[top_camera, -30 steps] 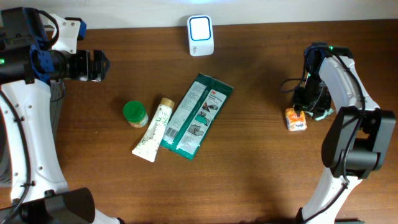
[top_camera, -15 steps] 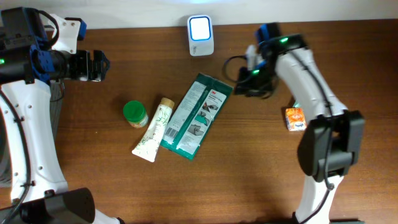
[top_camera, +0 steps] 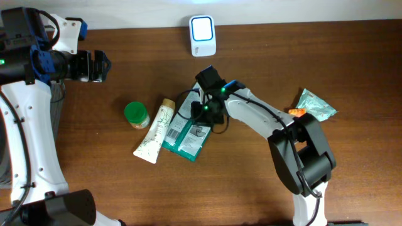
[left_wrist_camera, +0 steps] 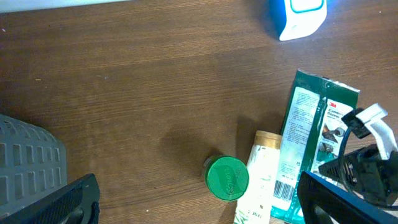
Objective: Scan the item barcode
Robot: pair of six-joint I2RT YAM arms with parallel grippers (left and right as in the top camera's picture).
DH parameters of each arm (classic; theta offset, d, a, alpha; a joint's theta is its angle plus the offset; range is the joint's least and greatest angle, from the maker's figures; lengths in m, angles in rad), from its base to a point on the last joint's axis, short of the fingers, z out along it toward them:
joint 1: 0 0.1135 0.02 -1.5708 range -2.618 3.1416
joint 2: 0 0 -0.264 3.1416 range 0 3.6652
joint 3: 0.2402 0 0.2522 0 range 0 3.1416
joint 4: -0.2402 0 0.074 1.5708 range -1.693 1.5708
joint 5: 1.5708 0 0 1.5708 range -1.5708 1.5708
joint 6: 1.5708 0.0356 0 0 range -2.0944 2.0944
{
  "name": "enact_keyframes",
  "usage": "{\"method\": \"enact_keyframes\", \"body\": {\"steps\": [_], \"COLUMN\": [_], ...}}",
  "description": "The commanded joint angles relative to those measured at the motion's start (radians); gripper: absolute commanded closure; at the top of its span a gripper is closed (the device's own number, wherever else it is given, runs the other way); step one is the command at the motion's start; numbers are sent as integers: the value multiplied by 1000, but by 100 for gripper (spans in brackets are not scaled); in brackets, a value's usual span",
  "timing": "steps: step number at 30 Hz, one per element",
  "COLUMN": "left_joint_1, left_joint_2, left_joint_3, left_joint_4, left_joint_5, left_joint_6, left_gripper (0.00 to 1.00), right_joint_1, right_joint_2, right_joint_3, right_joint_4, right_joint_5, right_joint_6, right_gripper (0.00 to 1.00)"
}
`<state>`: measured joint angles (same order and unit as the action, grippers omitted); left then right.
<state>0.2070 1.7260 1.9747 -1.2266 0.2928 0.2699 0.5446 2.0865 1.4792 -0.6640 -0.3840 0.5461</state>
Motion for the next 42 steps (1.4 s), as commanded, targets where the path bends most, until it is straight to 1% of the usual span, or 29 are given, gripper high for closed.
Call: {"method": "enact_keyframes", "body": {"steps": [1, 3, 9, 12, 14, 17, 19, 22, 23, 24, 28, 31, 34, 35, 36, 38, 40, 41, 42], "left_joint_1": [-1, -1, -1, -1, -1, -1, -1, -1, -1, -1, -1, -1, -1, -1, -2, -35, -87, -125, -191], "left_joint_2": [-8, -8, -8, -8, -8, -8, -8, -8, -8, -8, -8, -8, -8, -8, -8, 21, 57, 85, 137], "left_joint_3": [10, 10, 10, 10, 10, 10, 10, 10, 10, 10, 10, 10, 10, 10, 10, 3, 2, 2, 2], "left_joint_4": [1, 1, 1, 1, 2, 1, 1, 1, 1, 1, 1, 32, 39, 29, 37, 29, 11, 5, 5], "left_joint_5": [15, 15, 14, 15, 15, 15, 15, 15, 15, 15, 15, 16, 103, 135, 201, 360, 366, 362, 367], "left_joint_6": [12, 12, 12, 12, 12, 12, 12, 12, 12, 12, 12, 12, 12, 12, 12, 13, 17, 17, 5], "left_gripper": [1, 1, 1, 1, 1, 1, 1, 1, 1, 1, 1, 1, 1, 1, 1, 1, 1, 33, 99], "right_joint_1": [5, 5, 37, 59, 63, 37, 2, -83, -126, -163, -252, -272, -297, -322, -356, -430, -464, -483, -501], "right_joint_2": [-2, -2, 1, 32, 56, 58, 58, 58, 58, 58, 57, 40, -8, -16, -17, -16, -16, -15, -16], "right_joint_3": [-15, -15, -15, -15, -15, -15, -15, -14, -10, -1, 74, 225, 396, 449, 477, 460, 444, 430, 411], "right_joint_4": [2, 5, 72, 104, 83, -3, -45, -101, -103, -113, -210, -353, -481, -526, -555, -586, -597, -597, -597], "right_joint_5": [43, 81, 74, 74, 74, 85, 83, 70, 11, -6, -6, -156, -154, -154, -154, -155, -154, -154, -144], "right_joint_6": [13, 13, 39, 72, 72, 63, -1, -174, -256, -311, -435, -516, -512, -491, -466, -460, -460, -460, -459], "right_gripper": [96, 96, 96, 95, 95, 96, 95, 95, 95, 95, 94, 83, 77, 77, 77, 77, 77, 77, 77]}}
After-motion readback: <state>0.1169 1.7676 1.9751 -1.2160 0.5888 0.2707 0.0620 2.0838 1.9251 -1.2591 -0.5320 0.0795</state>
